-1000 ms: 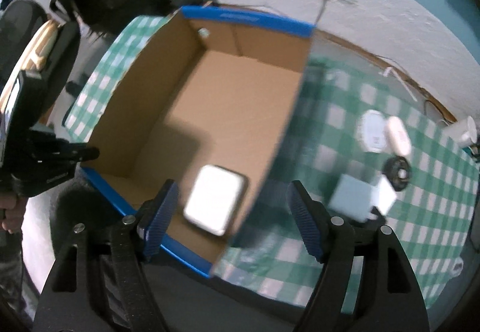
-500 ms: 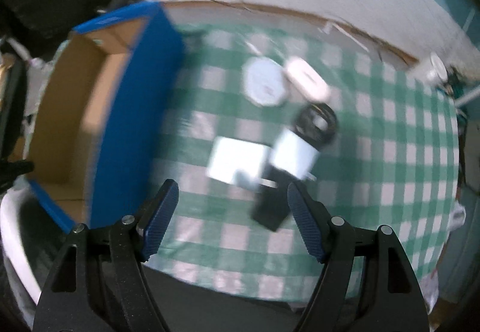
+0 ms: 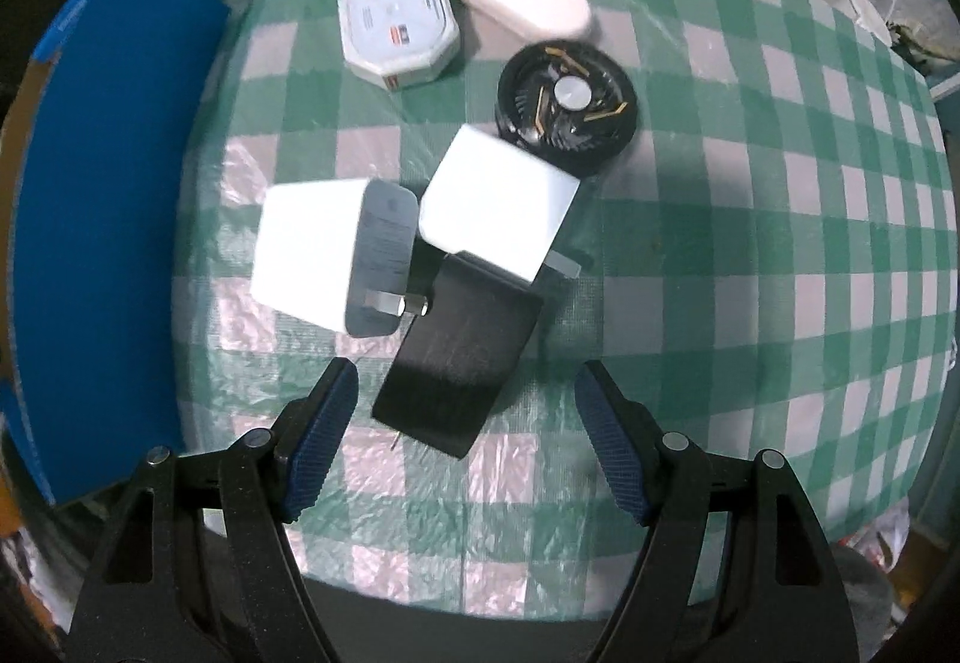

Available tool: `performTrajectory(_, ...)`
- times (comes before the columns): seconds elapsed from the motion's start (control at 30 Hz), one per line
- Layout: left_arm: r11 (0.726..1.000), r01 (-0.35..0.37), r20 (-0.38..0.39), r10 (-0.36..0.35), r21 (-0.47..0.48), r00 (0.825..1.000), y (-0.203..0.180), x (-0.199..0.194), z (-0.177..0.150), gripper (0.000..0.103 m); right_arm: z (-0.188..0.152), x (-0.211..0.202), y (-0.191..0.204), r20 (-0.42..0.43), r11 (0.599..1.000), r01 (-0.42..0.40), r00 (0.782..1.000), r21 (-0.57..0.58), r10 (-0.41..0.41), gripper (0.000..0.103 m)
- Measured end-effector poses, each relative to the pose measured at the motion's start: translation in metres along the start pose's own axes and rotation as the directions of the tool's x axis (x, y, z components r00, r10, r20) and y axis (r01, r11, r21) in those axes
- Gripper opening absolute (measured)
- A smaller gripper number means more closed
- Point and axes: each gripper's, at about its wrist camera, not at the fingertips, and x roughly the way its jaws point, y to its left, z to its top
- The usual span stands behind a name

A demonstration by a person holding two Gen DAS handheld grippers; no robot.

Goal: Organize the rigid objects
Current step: 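Move the right gripper back to the items and grasp the black charger, then lift the black charger into the box and open the right gripper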

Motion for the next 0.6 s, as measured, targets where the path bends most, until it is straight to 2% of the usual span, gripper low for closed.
performTrajectory(0.07, 1.000, -0.001, -0.002, 0.001, 0.001, 1.000, 0.000, 0.000, 0.000, 0.006, 0.002, 0.007, 0.002, -0.007, 1.000, 0.019, 1.000, -0.006, -0.019, 0.076)
performTrajectory(0.1, 1.000, -0.001, -0.001, 0.001, 0.001, 1.000, 0.000, 0.000, 0.000, 0.006, 0.003, 0.010, 0.001, -0.007, 1.000, 0.022, 1.000, -0.004, -0.022, 0.072)
performTrajectory(0.17, 1.000, -0.002, 0.000, 0.002, 0.001, 1.000, 0.000, 0.000, 0.000, 0.006, 0.003, 0.016, -0.001, -0.011, 1.000, -0.027, 1.000, 0.014, 0.028, 0.061)
performTrajectory(0.2, 1.000, -0.002, -0.001, 0.002, 0.003, 1.000, 0.000, 0.000, 0.000, 0.006, 0.004, 0.017, -0.003, -0.013, 0.998, -0.058, 0.998, 0.026, 0.058, 0.051)
performTrajectory(0.3, 1.000, -0.002, -0.001, 0.002, 0.003, 1.000, 0.000, 0.000, 0.000, 0.006, 0.000, 0.015, 0.000, -0.013, 0.999, -0.041, 0.999, -0.019, 0.041, 0.049)
performTrajectory(0.5, 1.000, -0.003, 0.000, 0.003, 0.007, 1.000, -0.001, 0.001, 0.000, 0.006, -0.017, 0.012, 0.004, -0.062, 0.990, 0.002, 0.998, -0.143, -0.011, 0.037)
performTrajectory(0.6, 1.000, -0.002, -0.001, 0.002, 0.005, 1.000, -0.001, 0.001, -0.001, 0.006, -0.020, 0.009, -0.002, -0.041, 0.990, -0.023, 0.999, -0.136, 0.017, 0.038)
